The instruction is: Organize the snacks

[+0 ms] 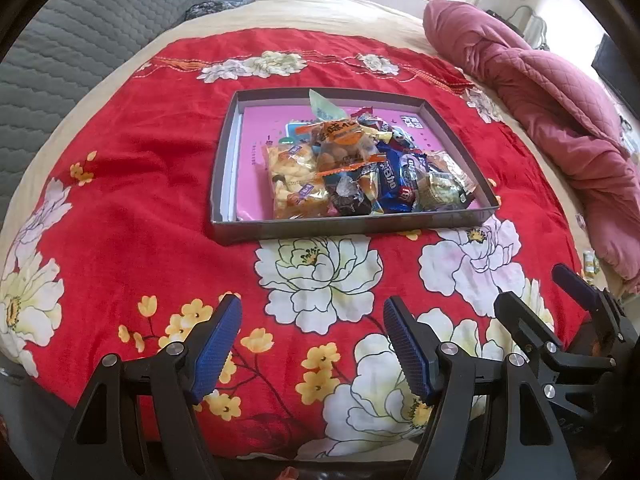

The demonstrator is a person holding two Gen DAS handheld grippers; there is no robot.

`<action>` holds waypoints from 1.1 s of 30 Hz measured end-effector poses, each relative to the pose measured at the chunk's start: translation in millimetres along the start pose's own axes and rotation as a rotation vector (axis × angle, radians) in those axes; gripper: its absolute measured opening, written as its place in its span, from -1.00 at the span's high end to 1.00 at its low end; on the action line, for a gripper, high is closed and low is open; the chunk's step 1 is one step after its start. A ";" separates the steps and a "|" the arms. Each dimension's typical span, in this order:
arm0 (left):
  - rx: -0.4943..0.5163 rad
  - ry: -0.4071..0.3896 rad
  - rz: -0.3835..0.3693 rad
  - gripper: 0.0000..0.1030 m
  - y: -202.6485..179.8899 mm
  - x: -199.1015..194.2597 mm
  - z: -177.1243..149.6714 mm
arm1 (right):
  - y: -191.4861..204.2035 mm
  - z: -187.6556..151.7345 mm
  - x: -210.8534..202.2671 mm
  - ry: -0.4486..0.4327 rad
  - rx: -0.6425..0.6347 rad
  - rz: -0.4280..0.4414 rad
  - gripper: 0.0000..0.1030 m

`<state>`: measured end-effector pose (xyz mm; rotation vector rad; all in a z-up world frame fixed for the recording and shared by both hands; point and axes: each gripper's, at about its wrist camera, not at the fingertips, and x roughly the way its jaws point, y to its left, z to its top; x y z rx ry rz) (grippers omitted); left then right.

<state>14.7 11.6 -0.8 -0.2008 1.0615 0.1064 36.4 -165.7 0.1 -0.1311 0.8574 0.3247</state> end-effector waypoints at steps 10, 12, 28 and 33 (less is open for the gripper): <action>-0.007 -0.003 0.006 -0.45 2.8 -0.7 0.5 | -3.4 -0.5 -3.3 -0.006 0.011 -0.007 -0.94; -0.009 -0.002 0.009 -0.45 3.1 -0.5 0.5 | -3.5 -0.4 -3.5 -0.006 0.012 -0.009 -0.94; -0.011 0.004 0.026 -0.45 2.7 1.2 0.1 | -6.0 -0.6 -3.3 -0.007 0.022 -0.013 -0.94; -0.010 0.005 0.031 -0.45 2.2 1.6 -0.4 | -8.2 -0.2 -3.5 -0.012 0.031 -0.018 -0.94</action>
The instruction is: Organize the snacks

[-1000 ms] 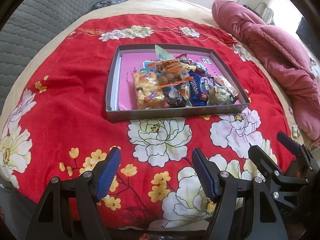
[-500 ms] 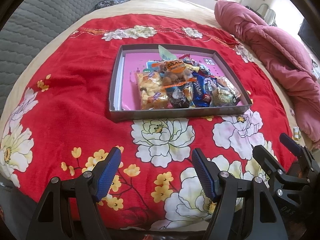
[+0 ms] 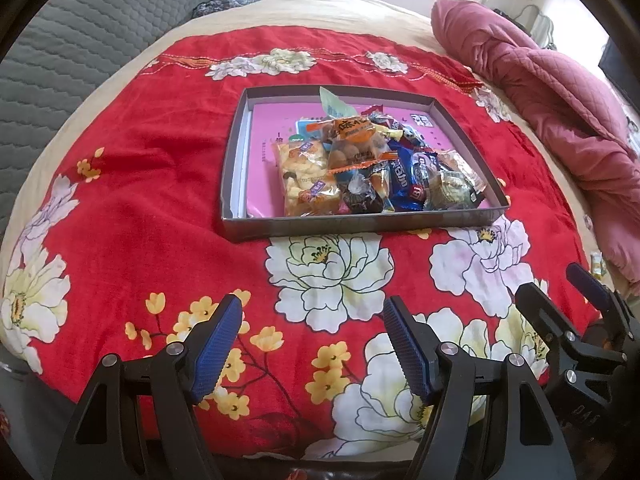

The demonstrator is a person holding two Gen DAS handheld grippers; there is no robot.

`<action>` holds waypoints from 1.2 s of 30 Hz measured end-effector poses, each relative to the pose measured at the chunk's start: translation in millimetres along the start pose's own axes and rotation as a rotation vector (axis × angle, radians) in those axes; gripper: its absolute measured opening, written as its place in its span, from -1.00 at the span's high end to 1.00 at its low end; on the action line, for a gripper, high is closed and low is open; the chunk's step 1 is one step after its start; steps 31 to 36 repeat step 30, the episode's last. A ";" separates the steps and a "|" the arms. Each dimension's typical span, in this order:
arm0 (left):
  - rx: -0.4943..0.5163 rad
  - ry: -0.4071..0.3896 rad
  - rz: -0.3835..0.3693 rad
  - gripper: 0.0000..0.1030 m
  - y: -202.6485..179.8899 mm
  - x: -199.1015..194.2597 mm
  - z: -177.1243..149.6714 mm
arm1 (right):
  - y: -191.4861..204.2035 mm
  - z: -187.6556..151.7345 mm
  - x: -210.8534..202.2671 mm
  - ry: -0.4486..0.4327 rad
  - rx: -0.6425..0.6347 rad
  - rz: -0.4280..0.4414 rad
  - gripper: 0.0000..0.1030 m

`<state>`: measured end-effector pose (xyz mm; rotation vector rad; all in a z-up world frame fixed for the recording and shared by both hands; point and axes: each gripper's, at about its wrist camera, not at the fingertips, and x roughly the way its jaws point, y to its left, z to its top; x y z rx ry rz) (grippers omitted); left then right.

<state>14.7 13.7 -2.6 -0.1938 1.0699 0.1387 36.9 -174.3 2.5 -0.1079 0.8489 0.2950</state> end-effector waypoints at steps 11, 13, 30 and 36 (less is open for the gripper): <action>0.002 0.004 0.008 -0.45 -0.6 1.2 -0.5 | -0.7 0.1 0.6 0.003 0.003 0.000 -0.94; 0.001 0.003 0.011 -0.45 -0.5 1.4 -0.9 | -0.8 0.2 0.6 0.004 0.003 0.001 -0.94; -0.048 -0.062 0.066 -0.45 33.9 16.5 19.5 | -41.6 25.1 29.2 -0.014 0.098 -0.030 -0.94; -0.048 -0.062 0.066 -0.45 33.9 16.5 19.5 | -41.6 25.1 29.2 -0.014 0.098 -0.030 -0.94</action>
